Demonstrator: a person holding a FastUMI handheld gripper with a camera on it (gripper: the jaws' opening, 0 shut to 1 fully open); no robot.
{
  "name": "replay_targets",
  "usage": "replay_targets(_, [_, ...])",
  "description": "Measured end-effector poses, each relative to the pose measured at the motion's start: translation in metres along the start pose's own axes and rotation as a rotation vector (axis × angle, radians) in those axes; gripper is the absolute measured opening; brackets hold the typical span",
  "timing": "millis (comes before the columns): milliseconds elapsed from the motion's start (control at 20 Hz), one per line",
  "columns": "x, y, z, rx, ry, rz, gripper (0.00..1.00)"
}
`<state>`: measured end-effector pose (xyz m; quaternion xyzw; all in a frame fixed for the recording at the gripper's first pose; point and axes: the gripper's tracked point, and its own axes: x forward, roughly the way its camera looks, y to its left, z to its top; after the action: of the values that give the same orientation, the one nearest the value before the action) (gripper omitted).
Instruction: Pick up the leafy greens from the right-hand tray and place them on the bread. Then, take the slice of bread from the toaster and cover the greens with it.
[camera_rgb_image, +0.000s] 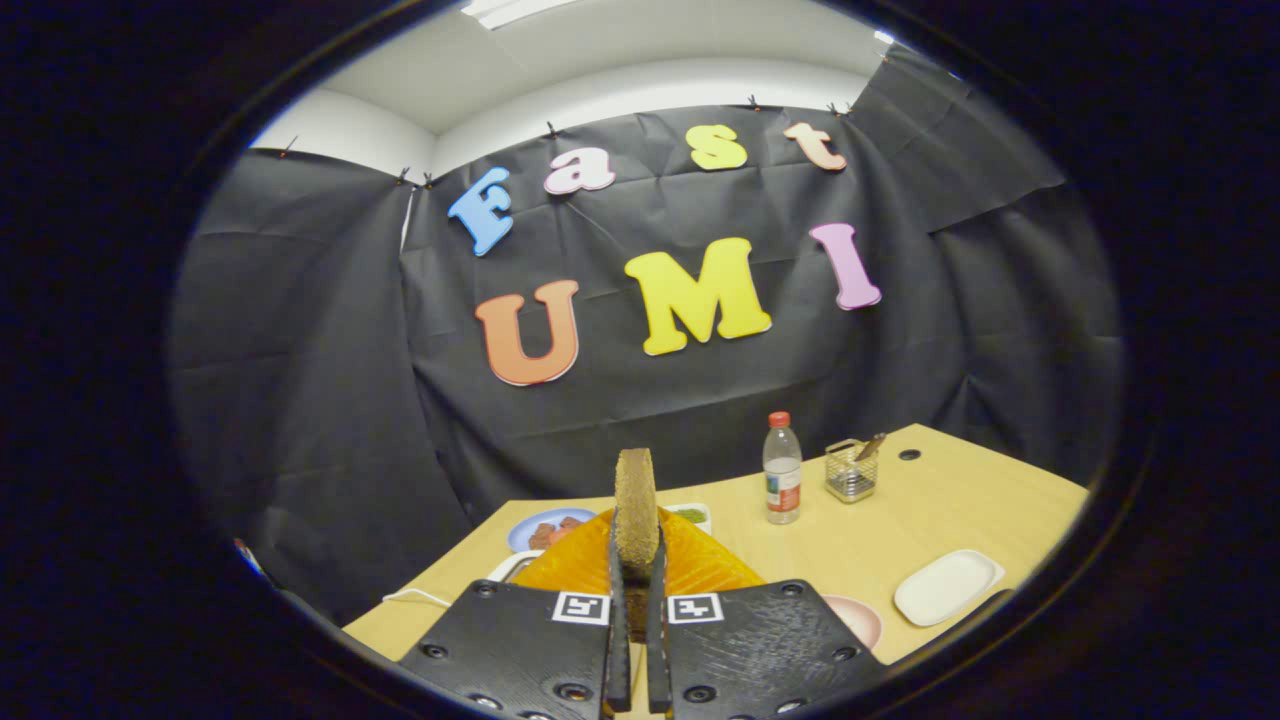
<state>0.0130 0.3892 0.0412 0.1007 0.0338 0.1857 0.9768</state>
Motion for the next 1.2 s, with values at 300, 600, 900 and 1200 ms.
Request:
replay_targets(300, [-0.002, -0.055, -0.040, 0.021, 0.056, -0.064, 0.06])
replay_targets(600, [0.000, -0.069, -0.089, 0.025, 0.097, -0.077, 0.07])
replay_targets(900, [0.006, -0.062, -0.130, 0.047, 0.134, -0.041, 0.07])
replay_targets(1200, [0.004, -0.074, -0.146, 0.092, 0.151, -0.037, 0.07])
